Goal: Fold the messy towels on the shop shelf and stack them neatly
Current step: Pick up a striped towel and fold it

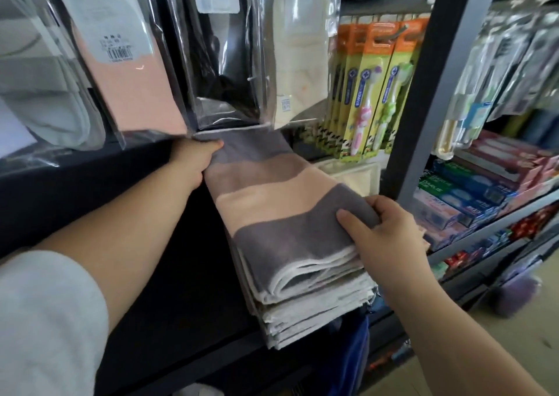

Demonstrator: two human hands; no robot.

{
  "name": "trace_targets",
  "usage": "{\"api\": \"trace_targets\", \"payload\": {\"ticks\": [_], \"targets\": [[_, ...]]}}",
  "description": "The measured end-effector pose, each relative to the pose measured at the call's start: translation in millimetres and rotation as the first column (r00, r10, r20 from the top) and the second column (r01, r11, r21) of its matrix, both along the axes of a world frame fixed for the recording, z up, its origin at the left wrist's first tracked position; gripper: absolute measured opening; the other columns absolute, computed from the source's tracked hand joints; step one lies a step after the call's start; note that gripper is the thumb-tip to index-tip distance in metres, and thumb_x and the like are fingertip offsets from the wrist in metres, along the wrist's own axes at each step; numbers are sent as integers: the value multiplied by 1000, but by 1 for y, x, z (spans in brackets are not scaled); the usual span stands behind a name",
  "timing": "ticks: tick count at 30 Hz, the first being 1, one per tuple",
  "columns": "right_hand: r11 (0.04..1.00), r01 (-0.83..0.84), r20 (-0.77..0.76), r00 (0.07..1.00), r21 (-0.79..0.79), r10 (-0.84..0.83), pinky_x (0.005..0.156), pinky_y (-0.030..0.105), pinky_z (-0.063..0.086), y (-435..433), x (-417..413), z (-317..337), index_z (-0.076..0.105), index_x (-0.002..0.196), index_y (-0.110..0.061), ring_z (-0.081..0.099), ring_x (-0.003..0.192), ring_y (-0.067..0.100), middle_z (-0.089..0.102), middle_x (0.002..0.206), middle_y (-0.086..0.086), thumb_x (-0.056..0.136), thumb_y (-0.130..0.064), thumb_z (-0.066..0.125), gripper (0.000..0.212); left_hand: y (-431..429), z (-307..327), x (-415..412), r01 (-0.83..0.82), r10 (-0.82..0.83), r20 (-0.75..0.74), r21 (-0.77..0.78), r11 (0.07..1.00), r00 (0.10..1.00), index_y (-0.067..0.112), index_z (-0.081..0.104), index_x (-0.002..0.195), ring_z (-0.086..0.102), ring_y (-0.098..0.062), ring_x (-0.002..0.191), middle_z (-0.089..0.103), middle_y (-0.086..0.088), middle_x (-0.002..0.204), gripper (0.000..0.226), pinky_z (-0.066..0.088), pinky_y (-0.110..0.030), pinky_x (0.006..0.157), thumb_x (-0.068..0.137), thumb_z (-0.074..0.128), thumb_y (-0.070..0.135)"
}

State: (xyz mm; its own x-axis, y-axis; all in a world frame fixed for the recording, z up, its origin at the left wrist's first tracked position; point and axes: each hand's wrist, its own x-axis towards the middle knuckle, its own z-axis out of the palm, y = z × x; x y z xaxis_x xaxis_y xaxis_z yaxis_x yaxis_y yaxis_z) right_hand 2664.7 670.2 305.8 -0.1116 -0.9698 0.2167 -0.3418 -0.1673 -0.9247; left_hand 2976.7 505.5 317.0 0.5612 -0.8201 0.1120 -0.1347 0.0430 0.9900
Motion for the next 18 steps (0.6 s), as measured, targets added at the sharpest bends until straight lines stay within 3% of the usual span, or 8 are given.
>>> {"api": "trace_targets", "payload": {"ticks": [2, 5, 7, 9, 11, 15, 18], "targets": [[999, 43, -80, 996, 16, -41, 56, 33, 50, -1, 1, -9, 65, 93, -28, 61, 66, 3, 67, 75, -9, 89, -33, 73, 10, 0, -7, 1, 3, -14, 205, 53, 999, 979, 14, 67, 114, 67, -19, 97, 70, -1, 108, 39, 56, -32, 88, 78, 80, 19], [998, 57, -110, 992, 31, -53, 58, 32, 54, 2, 0, -12, 58, 108, -37, 61, 69, -2, 66, 83, -12, 89, -32, 73, 25, 4, -12, 4, 2, -23, 215, 96, 995, 976, 16, 70, 103, 69, -18, 86, 73, -2, 97, 36, 56, -32, 79, 68, 75, 20], [999, 37, -103, 994, 15, -35, 48, 25, 50, 5, 1, -10, 52, 112, -43, 62, 61, 5, 66, 78, -5, 91, -26, 71, 33, 4, -14, 7, 58, -73, 219, 76, 995, 973, 11, 71, 104, 69, -19, 84, 74, -6, 97, 35, 56, -31, 74, 69, 70, 13], [999, 28, -111, 993, -41, -33, 39, 21, 37, 7, 1, -7, 52, 105, -44, 55, 50, 20, 63, 68, 8, 93, -20, 68, 31, 2, -13, 11, 83, -89, 212, 39, 996, 973, 9, 70, 111, 71, -22, 92, 74, -9, 103, 36, 57, -33, 80, 76, 72, 7], [994, 42, -115, 992, -101, -53, 37, 19, 31, 7, 3, -2, 55, 97, -40, 49, 48, 21, 59, 65, 13, 94, -17, 65, 26, -4, -10, 13, 49, -50, 225, 8, 999, 973, 10, 67, 115, 70, -23, 97, 73, -9, 107, 36, 57, -34, 85, 79, 74, 10], [981, 60, -182, 979, -183, -94, 46, 15, 41, 3, 7, 3, 63, 87, -30, 58, 62, 4, 65, 71, -8, 94, -13, 65, 19, -13, -5, -1, 10, 0, 303, -31, 999, 953, 13, 63, 120, 65, -17, 97, 69, -2, 109, 36, 50, -24, 79, 86, 72, 15], [982, 58, -314, 943, -181, -113, 52, 17, 41, 1, 5, -4, 67, 93, -27, 59, 65, 5, 68, 80, -6, 93, -14, 66, 14, -12, -6, -7, 14, -4, 392, -22, 1000, 920, 14, 64, 121, 64, -18, 96, 68, 0, 106, 35, 48, -23, 80, 86, 70, 14]]}}
